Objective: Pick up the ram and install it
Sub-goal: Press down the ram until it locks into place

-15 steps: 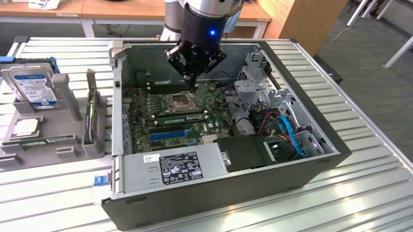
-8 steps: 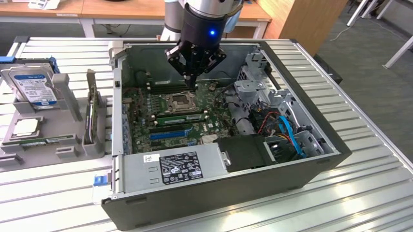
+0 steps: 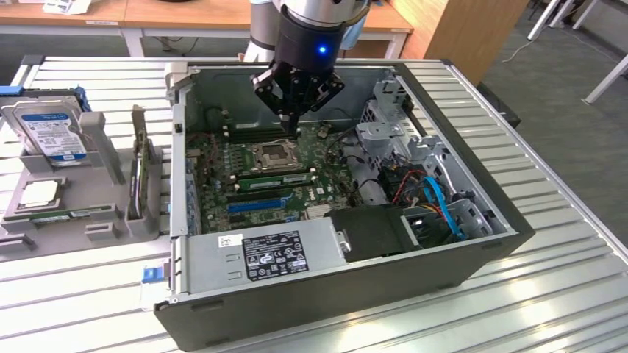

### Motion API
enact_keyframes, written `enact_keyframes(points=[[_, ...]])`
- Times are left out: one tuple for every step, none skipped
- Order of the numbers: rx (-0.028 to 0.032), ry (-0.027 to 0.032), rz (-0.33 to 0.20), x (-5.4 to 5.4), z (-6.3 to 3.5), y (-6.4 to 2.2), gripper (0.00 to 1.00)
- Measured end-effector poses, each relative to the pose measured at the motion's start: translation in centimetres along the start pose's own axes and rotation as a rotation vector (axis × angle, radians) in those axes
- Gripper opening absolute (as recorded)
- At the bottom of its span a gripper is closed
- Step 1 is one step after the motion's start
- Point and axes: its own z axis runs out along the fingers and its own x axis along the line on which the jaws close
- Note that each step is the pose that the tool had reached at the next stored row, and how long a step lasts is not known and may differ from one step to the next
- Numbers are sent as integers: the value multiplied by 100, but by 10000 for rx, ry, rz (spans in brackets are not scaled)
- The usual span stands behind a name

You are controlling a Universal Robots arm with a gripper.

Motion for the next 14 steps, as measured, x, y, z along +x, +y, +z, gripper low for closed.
enact_keyframes(points=[[0,0,0,0,0,0,10],[0,0,1,0,0,0,10],[0,0,0,1,0,0,10],[-1,-7,1,2,0,0,10],[-1,-17,1,4,0,0,10],[-2,-23,-2,4,0,0,10],[-3,-34,-2,4,0,1,10],[-4,-45,-3,5,0,0,10],[-5,-60,-4,5,0,0,10],[-6,-73,-5,5,1,1,10],[-7,-84,-5,5,1,1,10],[-8,-96,-6,6,1,1,10],[-8,-110,-6,7,0,1,10],[-9,-120,-7,7,0,1,10]])
